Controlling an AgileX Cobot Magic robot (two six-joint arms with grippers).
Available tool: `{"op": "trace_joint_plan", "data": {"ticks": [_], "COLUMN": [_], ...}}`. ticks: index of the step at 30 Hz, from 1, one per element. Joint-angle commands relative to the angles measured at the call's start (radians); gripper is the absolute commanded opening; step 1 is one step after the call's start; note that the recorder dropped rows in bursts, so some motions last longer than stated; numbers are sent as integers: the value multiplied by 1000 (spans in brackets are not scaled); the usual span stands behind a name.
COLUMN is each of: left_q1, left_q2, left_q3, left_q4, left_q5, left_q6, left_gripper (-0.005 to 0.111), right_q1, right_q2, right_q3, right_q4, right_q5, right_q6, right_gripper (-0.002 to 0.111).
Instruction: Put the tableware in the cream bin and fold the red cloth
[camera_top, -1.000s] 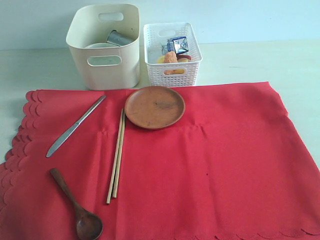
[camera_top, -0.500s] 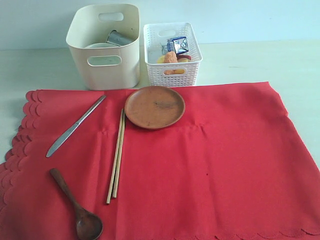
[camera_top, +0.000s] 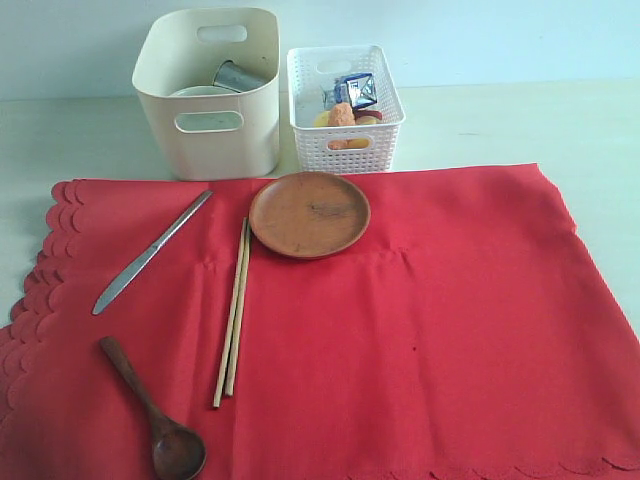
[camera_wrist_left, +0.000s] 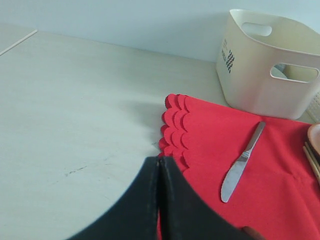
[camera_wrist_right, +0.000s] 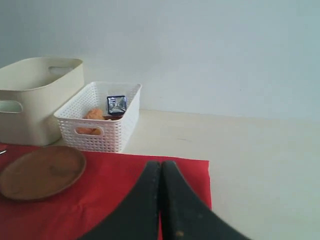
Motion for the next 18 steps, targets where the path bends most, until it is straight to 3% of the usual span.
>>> {"op": "trace_joint_plan", "data": {"ticks": [1, 8, 14, 18], "left_q1": [-7, -7, -7, -7], "left_q2": [-6, -6, -6, -6], "left_q3": [3, 3, 3, 3], "left_q4": [5, 5, 5, 5], "left_q5": [-5, -5, -5, -5], "left_q6": [3, 3, 3, 3], "left_gripper": [0, 0, 0, 0], "right_q1": [-39, -82, -173, -180], "right_q2": [-43, -128, -226, -240], "right_q3": [56, 121, 124, 124], "right_q4": [-3, -7, -6, -6], "right_q5": [-33, -26, 74, 153], "right_q6": [2, 2, -1, -1], "right_gripper": [0, 0, 0, 0]}}
